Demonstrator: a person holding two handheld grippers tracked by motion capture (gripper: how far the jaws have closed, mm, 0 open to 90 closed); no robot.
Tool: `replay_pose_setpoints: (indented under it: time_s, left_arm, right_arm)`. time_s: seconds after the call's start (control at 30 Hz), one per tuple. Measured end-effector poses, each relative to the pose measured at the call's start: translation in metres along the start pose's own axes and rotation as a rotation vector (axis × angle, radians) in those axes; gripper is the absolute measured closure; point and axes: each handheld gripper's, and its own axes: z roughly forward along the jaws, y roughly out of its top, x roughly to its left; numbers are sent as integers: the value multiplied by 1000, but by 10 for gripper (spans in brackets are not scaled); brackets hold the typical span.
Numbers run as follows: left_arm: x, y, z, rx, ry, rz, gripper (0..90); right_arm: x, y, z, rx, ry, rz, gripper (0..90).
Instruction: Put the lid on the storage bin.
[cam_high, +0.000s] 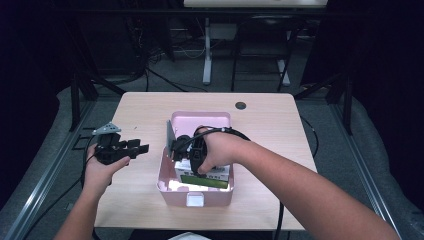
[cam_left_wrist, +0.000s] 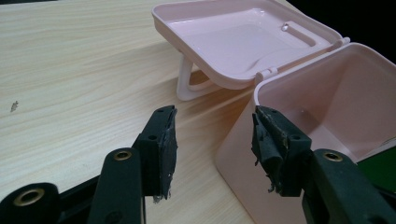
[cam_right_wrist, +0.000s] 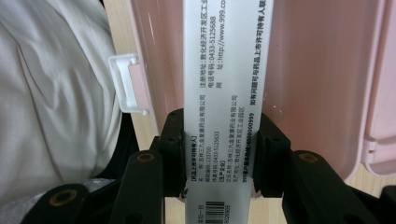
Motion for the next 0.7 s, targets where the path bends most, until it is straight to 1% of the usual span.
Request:
replay_pose_setpoints:
  time_s: [0.03, 0.17, 0.23, 0.3, 0.37, 0.5, 0.63, 0.7]
  left_arm:
    - [0, 0, 0, 1, 0, 2, 498]
    - [0, 0, 0, 0, 0, -2, 498]
    - [0, 0, 0, 1, 0, -2, 498]
    - [-1, 0, 0, 0, 1, -2, 498]
    - [0, 0, 1, -3, 3, 0, 498]
    - [0, 0, 1, 0, 4, -1, 498]
    - [0, 0, 1, -4, 4, -1, 498]
    - [0, 0, 1, 6, 0, 1, 498]
  right_arm:
    - [1, -1, 2, 2, 1, -15, 615]
    - [1, -3, 10, -1, 12, -37, 615]
    - [2, -3, 14, 6, 8, -50, 615]
    - [2, -4, 18, 9, 8, -50, 615]
    - [1, -5, 22, 1, 19, -46, 615]
    - [1, -6, 30, 11, 30, -55, 615]
    - [0, -7, 41, 10, 41, -56, 615]
    - [1, -7, 45, 12, 46, -57, 615]
